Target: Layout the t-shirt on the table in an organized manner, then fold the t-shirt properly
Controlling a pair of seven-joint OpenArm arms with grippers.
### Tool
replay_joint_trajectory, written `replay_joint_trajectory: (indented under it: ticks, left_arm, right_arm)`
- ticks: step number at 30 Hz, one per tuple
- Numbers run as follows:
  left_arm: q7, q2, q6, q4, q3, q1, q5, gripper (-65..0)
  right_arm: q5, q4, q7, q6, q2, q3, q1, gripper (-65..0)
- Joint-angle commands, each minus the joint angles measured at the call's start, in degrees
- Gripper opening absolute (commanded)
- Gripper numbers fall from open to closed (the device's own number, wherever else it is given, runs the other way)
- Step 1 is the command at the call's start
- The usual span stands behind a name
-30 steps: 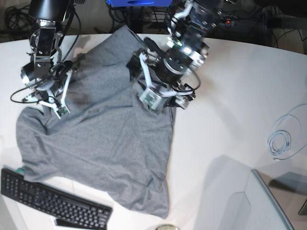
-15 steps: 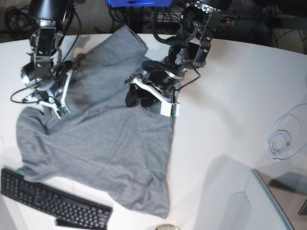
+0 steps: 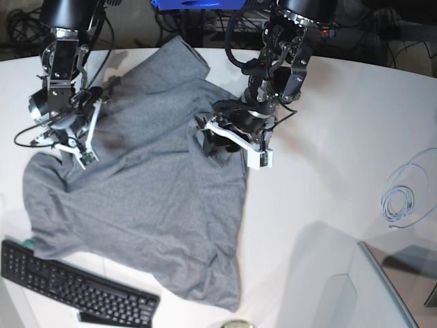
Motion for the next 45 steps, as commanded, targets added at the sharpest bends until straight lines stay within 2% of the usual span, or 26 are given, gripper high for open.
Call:
replay_joint_trajectory:
  ticks: [1, 6, 7, 9, 11, 12, 15, 20, 24, 30, 32, 33, 35, 36, 38, 41, 42, 45]
  left_arm:
    - [-0.98, 0.65, -0.86, 0.68, 0.22, -0.7, -0.39, -36.5]
    - [-0.98, 0.73, -0.86, -1.34, 0.74, -2.72, -0.48, -37.4]
    - [-0.98, 0.73, -0.86, -2.04, 0.74, -2.98, -0.48, -39.3]
    - [-0.98, 0.82, -0.86, -2.66, 0.66, -3.07, -0.48, -47.7]
    - [-0.89, 0.82, -0.86, -2.57, 0.66, -3.07, -0.48, -62.0]
    - [-0.89, 0.82, -0.86, -2.48, 0.74, -3.07, -0.48, -65.0]
    - [-0.71, 0.47, -0.86, -0.55, 0.48, -2.45, -0.57, -65.0]
    - [4.74, 0.38, -0.86, 5.43, 0.13, -2.37, -0.57, -65.0]
    - [6.32, 0.21, -0.68, 10.18, 0.04, -1.75, -0.48, -65.0]
    - [6.5, -2.08, -0.68, 13.96, -10.07, -0.43, -0.21, -65.0]
    - [6.5, -4.01, -0.68, 15.19, -12.88, -0.34, -0.39, -65.0]
    - [6.5, -5.16, -0.68, 16.07, -14.11, -0.08, -0.39, -65.0]
    - [6.5, -7.44, -0.68, 17.56, -16.66, 1.94, -0.39, -65.0]
    - [6.5, -8.5, -0.68, 18.35, -17.98, 3.0, -0.48, -65.0]
    - [6.5, -9.82, -0.68, 20.02, -21.15, 5.19, -0.48, -65.0]
    - [6.5, -10.52, -1.04, 22.31, -26.68, 8.36, -0.48, -65.0]
    - [6.5, -10.61, -1.04, 22.75, -28.53, 9.15, -0.48, -65.0]
    - [6.5, -10.69, -1.04, 23.63, -32.14, 11.17, -0.48, -65.0]
  right_arm:
    - [-0.01, 0.85, 0.6, -0.57, 0.22, 0.01, 1.21, -64.2]
    - [-0.01, 0.85, 0.6, -0.57, 0.22, 0.01, 1.47, -64.2]
    - [-0.01, 0.85, 0.6, -0.57, 0.22, 0.01, 1.47, -64.2]
    - [-0.01, 0.85, 0.6, -0.57, 0.22, 0.01, 1.47, -64.2]
    - [-0.01, 0.85, 0.6, -0.57, 0.22, 0.01, 1.47, -64.2]
    - [-0.01, 0.85, 0.6, -0.57, 0.13, 0.01, 1.47, -64.2]
    - [-0.01, 0.85, 0.6, -0.57, 0.04, 0.01, 1.47, -64.2]
    - [-0.01, 0.85, 0.6, -0.57, -0.05, 0.01, 1.47, -64.2]
    - [-0.01, 0.85, 0.6, -0.57, -0.05, 0.01, 1.47, -64.2]
    - [0.16, 1.64, 0.6, -0.57, -0.4, 0.45, 1.03, -64.2]
    - [4.73, 5.24, 0.6, -0.57, -2.51, 3.35, 0.77, -64.1]
    - [9.74, 8.5, 0.16, -0.57, -3.74, 7.3, 0.24, -63.9]
    - [20.03, 13.16, -0.98, -0.57, -4.71, 13.98, -0.11, -59.9]
    - [23.9, 13.42, -3.18, -0.57, -4.71, 15.65, -0.2, -55.4]
    - [28.64, 13.33, -8.72, -0.57, -3.65, 18.99, 0.16, -42.6]
    - [34.8, 13.24, -11.18, -0.57, -2.86, 22.77, -0.11, -25.5]
    - [36.47, 12.63, -11.36, -0.57, -2.86, 23.74, -0.2, -23.1]
    - [37.17, 8.58, -11.44, -0.57, -1.28, 24.01, 0.33, -26.9]
